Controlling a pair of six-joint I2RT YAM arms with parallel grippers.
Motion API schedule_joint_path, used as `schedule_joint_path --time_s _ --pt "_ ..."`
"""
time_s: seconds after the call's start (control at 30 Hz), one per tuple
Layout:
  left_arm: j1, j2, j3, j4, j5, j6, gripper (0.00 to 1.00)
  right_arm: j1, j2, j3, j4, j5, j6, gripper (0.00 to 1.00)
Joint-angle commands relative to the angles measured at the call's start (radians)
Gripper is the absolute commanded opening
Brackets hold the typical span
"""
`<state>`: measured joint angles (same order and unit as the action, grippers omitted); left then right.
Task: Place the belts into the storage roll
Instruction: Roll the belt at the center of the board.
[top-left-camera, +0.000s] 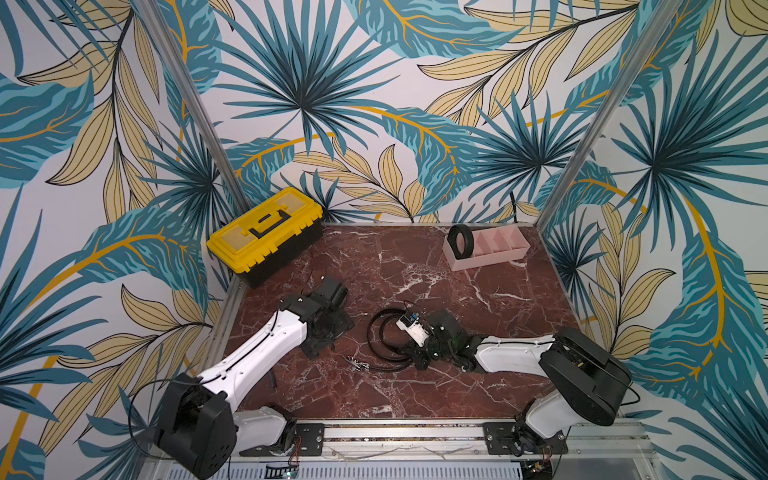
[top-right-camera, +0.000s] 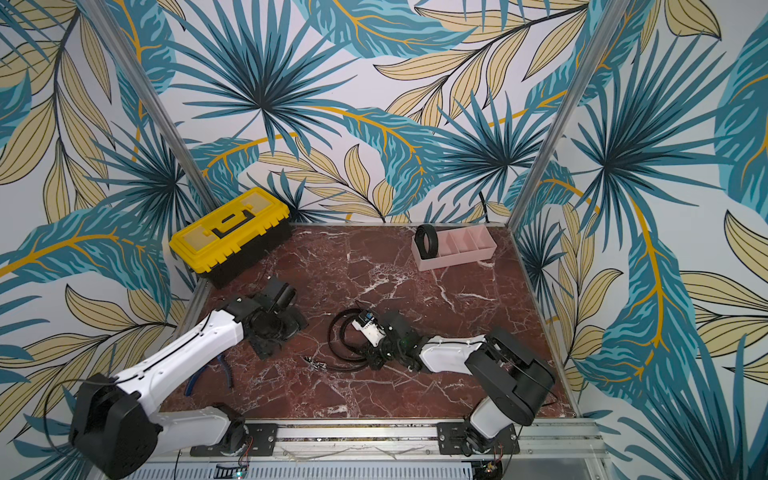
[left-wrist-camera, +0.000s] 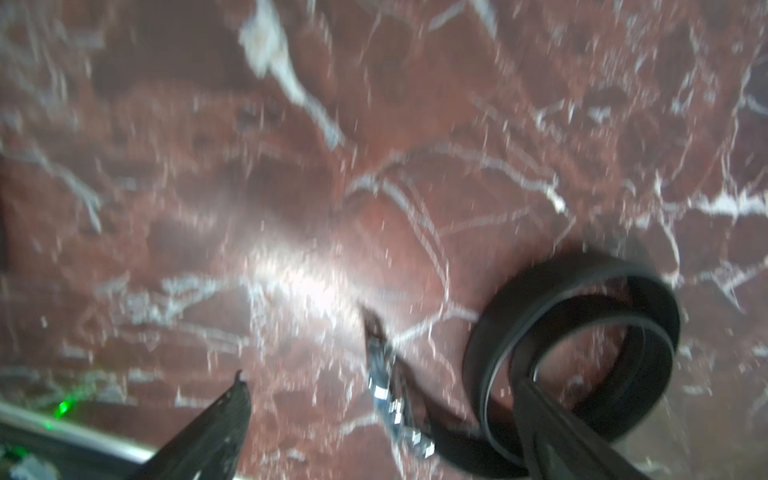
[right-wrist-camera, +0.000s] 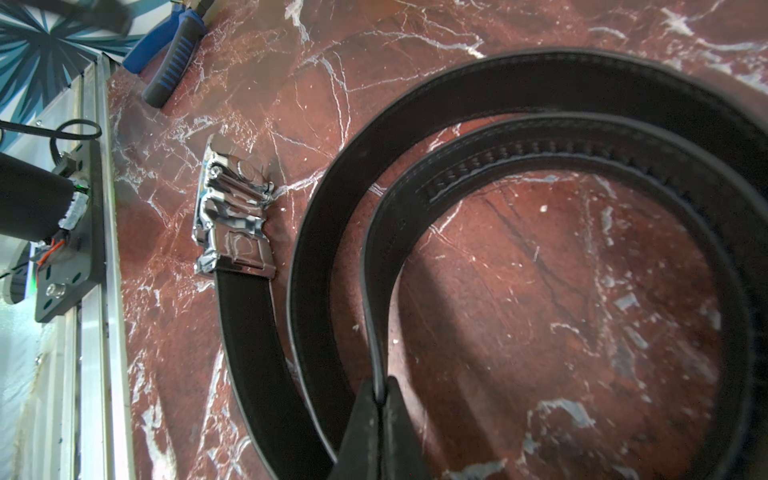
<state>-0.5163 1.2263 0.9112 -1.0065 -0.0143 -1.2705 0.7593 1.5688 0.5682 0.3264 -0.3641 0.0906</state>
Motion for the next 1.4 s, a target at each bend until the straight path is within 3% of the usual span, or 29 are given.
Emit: schedule_joint_path --time_s 0.0,0.17,0.5,0.83,0.93,1.13,1.27,1.37 --pt "-0.107 -0.019 -0.056 -0.043 0.026 -0.241 1.00 0.005 0.002 -0.028 -0.043 -0.001 0.027 0.00" --pt "-0.205 0.083 -0.015 -0.033 0.003 -0.424 1.00 0.005 0.000 -0.030 -0.037 -0.005 0.041 0.00" --pt "-0.243 0.273 -0.010 0.103 0.054 -0.506 1.00 0.005 -0.015 -0.057 -0.022 0.006 0.044 0.00" --pt "-0.374 0.382 0.017 0.170 0.043 -0.661 0.78 0.003 -0.001 -0.070 0.005 0.005 0.047 0.00" --pt "-0.398 0.420 0.011 0.189 0.047 -0.682 0.65 0.003 -0.005 -0.071 0.005 0.004 0.044 0.00" --pt "-0.390 0.414 0.009 0.186 -0.014 -0.635 0.32 0.002 -0.020 -0.077 -0.008 0.004 0.035 0.00" --pt "-0.351 0.421 0.014 0.184 -0.036 -0.539 0.17 0.002 -0.018 -0.077 -0.002 -0.002 0.038 0.00" --pt "-0.293 0.421 0.021 0.173 -0.082 -0.416 0.15 0.002 -0.018 -0.075 -0.004 -0.005 0.038 0.00"
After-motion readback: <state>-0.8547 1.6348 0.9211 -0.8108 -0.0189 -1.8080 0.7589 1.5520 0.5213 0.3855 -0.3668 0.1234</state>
